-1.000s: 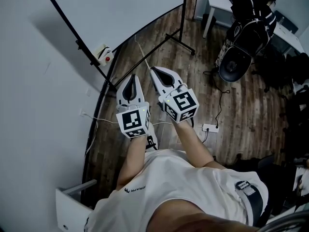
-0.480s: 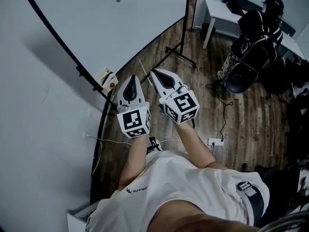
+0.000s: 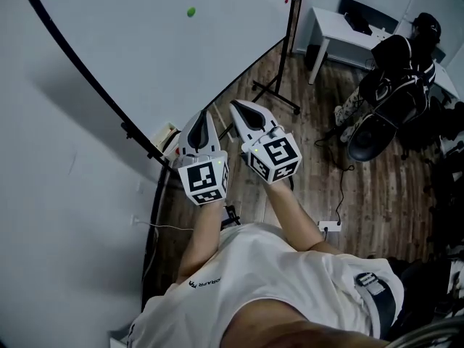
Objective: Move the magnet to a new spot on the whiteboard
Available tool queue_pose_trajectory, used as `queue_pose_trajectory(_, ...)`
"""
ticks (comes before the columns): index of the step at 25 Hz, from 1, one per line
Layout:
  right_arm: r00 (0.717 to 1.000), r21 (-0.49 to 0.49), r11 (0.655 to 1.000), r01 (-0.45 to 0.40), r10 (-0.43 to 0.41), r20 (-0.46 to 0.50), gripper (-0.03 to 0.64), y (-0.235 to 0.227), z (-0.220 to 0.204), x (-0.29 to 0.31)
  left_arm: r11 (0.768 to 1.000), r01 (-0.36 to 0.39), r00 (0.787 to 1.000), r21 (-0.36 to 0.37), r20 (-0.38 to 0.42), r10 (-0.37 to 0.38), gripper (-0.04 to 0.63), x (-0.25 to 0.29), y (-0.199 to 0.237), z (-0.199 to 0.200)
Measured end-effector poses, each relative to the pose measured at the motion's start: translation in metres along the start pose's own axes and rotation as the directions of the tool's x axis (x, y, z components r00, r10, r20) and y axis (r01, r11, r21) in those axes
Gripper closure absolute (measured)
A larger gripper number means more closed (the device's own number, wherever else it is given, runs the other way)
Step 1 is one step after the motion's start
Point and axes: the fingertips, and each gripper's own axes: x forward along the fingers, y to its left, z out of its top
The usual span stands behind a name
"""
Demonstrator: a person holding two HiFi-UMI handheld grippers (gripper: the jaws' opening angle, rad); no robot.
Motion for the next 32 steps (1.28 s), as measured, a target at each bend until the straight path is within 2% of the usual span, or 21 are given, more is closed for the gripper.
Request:
queue_pose_trajectory(14,1.0,0.011,1.0,0.011,-0.011,-0.02,0.604,-0.015,-0.016,0.063,1.0,0.013,1.0,-0.015,-0.019,-0.013,0.592,0.047,0.038,-0.016)
queue_pose_trajectory(23,1.0,0.002,1.0,-0.003,0.003,-0.012,0.604,-0.049,-0.01,0.084,1.0,-0.018,1.0,-0.007,-0.002,0.018,0.592,0.085,0.032,-0.011)
queue_pose_trajectory(32,0.999,0.026,0.998,-0.051,0.051,-0.011,0.604,-0.098,-0.01,0.097,0.996,-0.085,0.996,0.003,-0.001,0.085,0.592,0.125,0.016,-0.012)
